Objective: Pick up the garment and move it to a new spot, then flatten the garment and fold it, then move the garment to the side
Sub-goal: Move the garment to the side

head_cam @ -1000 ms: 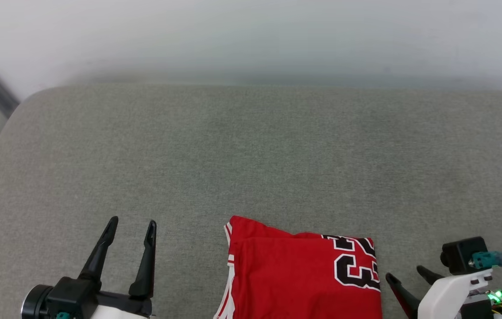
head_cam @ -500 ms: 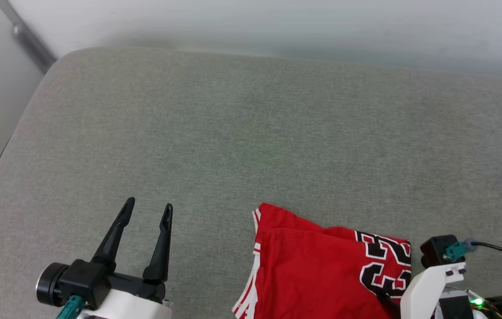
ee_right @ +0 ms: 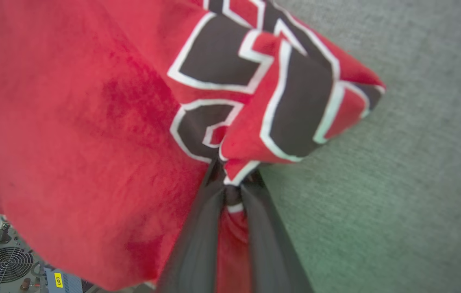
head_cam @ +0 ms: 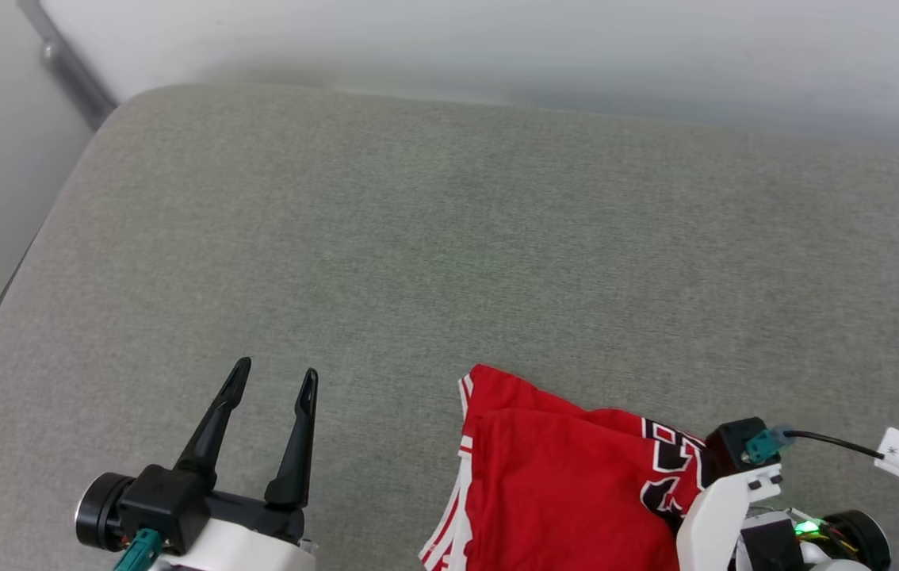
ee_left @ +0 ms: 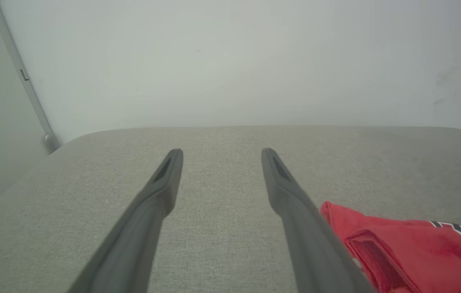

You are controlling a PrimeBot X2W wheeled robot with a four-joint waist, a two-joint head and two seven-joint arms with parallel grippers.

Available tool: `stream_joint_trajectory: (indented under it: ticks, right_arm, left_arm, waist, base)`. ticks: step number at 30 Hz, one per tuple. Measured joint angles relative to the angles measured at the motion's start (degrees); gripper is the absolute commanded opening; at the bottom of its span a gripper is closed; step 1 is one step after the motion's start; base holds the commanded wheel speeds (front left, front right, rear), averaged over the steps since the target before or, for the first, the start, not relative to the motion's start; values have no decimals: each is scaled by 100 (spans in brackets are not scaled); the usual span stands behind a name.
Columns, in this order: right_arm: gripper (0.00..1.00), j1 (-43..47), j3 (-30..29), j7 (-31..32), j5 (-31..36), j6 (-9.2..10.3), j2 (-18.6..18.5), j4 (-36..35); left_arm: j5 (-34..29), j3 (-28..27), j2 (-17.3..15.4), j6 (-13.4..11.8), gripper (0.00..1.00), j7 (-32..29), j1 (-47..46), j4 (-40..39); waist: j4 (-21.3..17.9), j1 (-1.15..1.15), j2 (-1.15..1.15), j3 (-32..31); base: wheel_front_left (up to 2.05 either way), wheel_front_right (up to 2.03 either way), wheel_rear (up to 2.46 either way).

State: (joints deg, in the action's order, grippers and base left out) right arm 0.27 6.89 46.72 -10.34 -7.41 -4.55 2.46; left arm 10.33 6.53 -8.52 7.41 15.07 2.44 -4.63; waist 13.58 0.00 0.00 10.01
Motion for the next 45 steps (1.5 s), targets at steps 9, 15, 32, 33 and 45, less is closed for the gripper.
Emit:
stream_joint_trajectory:
  ticks: [9,15,32,33,45]
  right_arm:
    - [0,-450,839,-182,488,-11,-1138,-296]
    - [0,-1241,1370,-74,646,-12,-2480,-680]
    - [0,-2442,532,-862,424,-13,-4492,312]
    - [0,-2451,393,-960,432,-13,-4502,447]
    - [0,-2715,-840,-1949,781,-13,-4403,1812]
  left_arm:
    - [13,339,135,0,100,0,90,43]
    - [13,724,218,0,100,1,-224,-3]
    - [44,1493,-334,0,100,0,-1636,-75]
    - [45,1514,-367,0,100,0,-1691,-94]
    - [44,1596,-644,1,100,2,-2030,-248]
  waist:
    - [-731,0,0,-150]
    - [-1364,0,0,31]
    - [-2365,1,0,1833]
    - [-2391,2,0,1936]
    - [-2365,1,0,2677]
  base:
    - [0,0,0]
    - [0,0,0]
    - [0,0,0]
    - [0,0,0]
    - [0,0,0]
